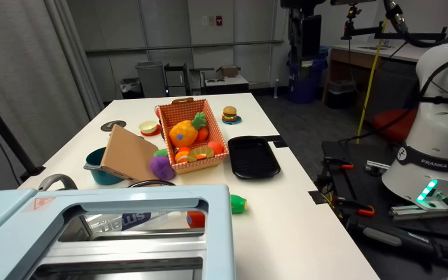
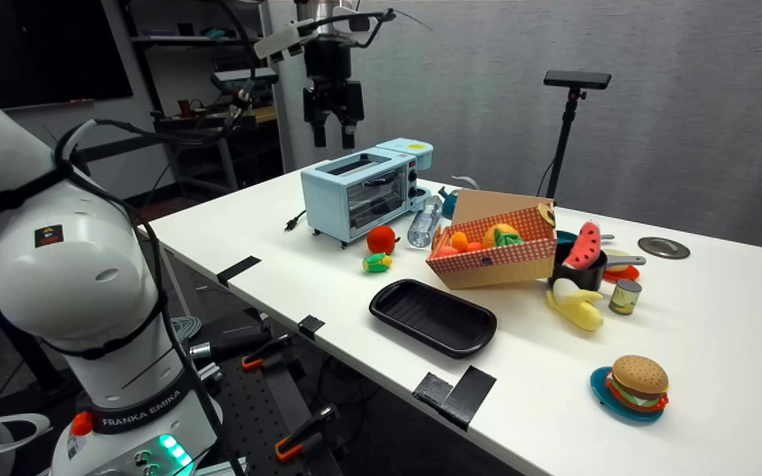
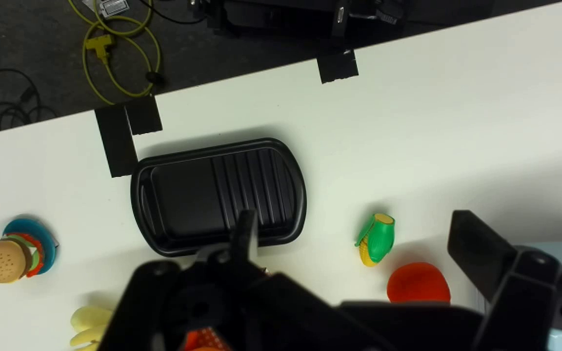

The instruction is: Remove the pineapple plush from the box and put it on the toaster oven

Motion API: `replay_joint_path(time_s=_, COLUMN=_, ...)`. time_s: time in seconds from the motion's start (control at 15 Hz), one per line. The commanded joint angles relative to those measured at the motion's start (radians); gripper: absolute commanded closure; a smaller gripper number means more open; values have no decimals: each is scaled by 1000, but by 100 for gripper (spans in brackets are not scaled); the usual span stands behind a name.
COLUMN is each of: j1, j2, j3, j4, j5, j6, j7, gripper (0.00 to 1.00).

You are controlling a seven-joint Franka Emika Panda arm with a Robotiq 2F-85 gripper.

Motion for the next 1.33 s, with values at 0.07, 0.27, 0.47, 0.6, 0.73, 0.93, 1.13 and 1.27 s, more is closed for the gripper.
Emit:
replay_joint_path(time_s=0.07, j1=17, j2=3, j3=-14, j4=3, j5=-6, j6=-3, j7=6, gripper=0)
replay_joint_path(time_s=0.27, j1=17, j2=3, j3=-14, j4=3, j5=-6, j6=-3, j7=6, gripper=0)
replay_joint_path(time_s=0.47, j1=17, j2=3, j3=-14, j4=3, j5=-6, j6=-3, j7=6, gripper=0)
replay_joint_path(time_s=0.6, j1=17, j2=3, j3=-14, j4=3, j5=-6, j6=-3, j7=6, gripper=0)
replay_joint_path(time_s=0.73, j1=17, j2=3, j3=-14, j4=3, j5=-6, j6=-3, j7=6, gripper=0)
replay_joint_path(time_s=0.93, j1=16, j2=3, j3=-12, j4=3, j5=-6, j6=-6, j7=15, gripper=0)
replay_joint_path(time_s=1.13, j1=15, j2=5, j3=-12, j4=2, j5=0, j6=-6, j7=27, gripper=0)
replay_joint_path(time_s=1.27, j1=15, j2=7, j3=-12, j4=3, j5=4, j6=-8, j7=32, gripper=0)
